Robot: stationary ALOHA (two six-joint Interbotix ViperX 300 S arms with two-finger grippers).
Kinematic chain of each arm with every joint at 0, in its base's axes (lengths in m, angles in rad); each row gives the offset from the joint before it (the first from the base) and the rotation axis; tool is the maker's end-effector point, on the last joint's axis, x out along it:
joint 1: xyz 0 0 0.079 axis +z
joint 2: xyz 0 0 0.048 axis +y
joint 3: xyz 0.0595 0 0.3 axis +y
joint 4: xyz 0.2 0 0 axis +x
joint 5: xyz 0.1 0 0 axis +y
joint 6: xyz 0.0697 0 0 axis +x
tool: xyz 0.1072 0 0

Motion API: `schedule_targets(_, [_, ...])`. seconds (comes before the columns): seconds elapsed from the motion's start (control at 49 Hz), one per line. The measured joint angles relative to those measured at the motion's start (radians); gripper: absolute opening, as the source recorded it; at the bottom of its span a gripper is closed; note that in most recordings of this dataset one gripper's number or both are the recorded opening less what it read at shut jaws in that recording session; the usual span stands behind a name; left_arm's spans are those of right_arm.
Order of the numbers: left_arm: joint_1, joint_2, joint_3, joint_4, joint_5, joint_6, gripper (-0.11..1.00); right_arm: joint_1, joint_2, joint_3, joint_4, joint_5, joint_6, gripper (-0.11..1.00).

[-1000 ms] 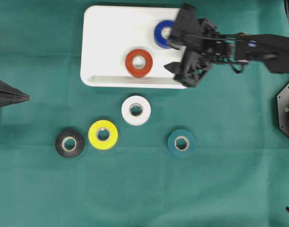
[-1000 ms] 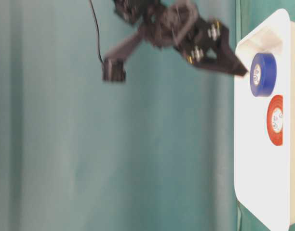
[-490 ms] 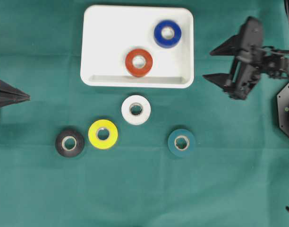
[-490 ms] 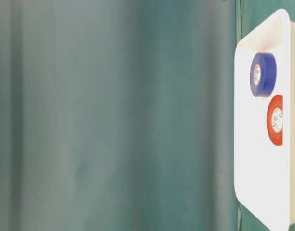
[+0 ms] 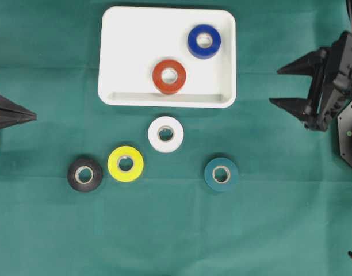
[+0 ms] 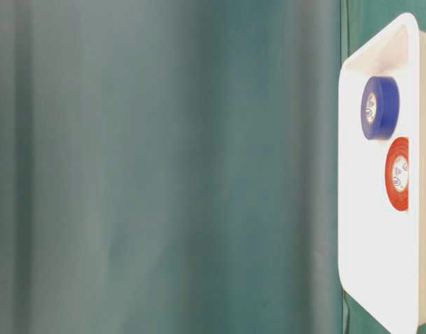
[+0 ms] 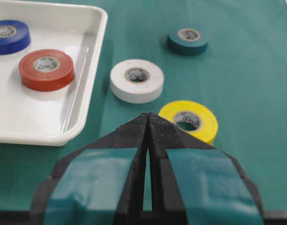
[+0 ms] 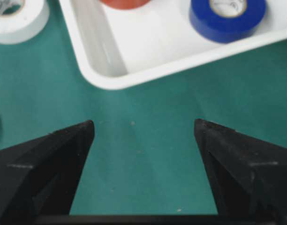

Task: Put the tape into the white case with the right arm.
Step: 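Release the red roll and retract the right gripper to the right, then move the right gripper over the yellow tape roll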

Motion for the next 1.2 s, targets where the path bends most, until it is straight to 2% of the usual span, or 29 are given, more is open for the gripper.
schedule_targets(0.408, [0.000, 0.000, 0.000, 0.000, 0.000, -0.002, 0.00, 0.201, -0.107, 0.077, -0.011, -0.023, -0.005, 0.52])
schedule_targets(0.612, [0.000, 0.000, 0.000, 0.000, 0.000, 0.000, 0.00, 0.239, -0.192, 0.115, -0.106, -0.021, -0.002, 0.52])
schedule_targets(0.735, [0.000, 0.000, 0.000, 0.000, 0.000, 0.000, 0.00, 0.239, -0.196, 0.118, -0.132, -0.020, 0.002, 0.52])
schedule_targets(0.959, [0.000, 0.000, 0.000, 0.000, 0.000, 0.000, 0.00, 0.247, -0.080, 0.106, -0.138, -0.035, 0.003, 0.52])
schedule_targets(1.204, [0.000, 0.000, 0.000, 0.000, 0.000, 0.000, 0.00, 0.301, 0.126, -0.008, -0.164, -0.104, -0.002, 0.52])
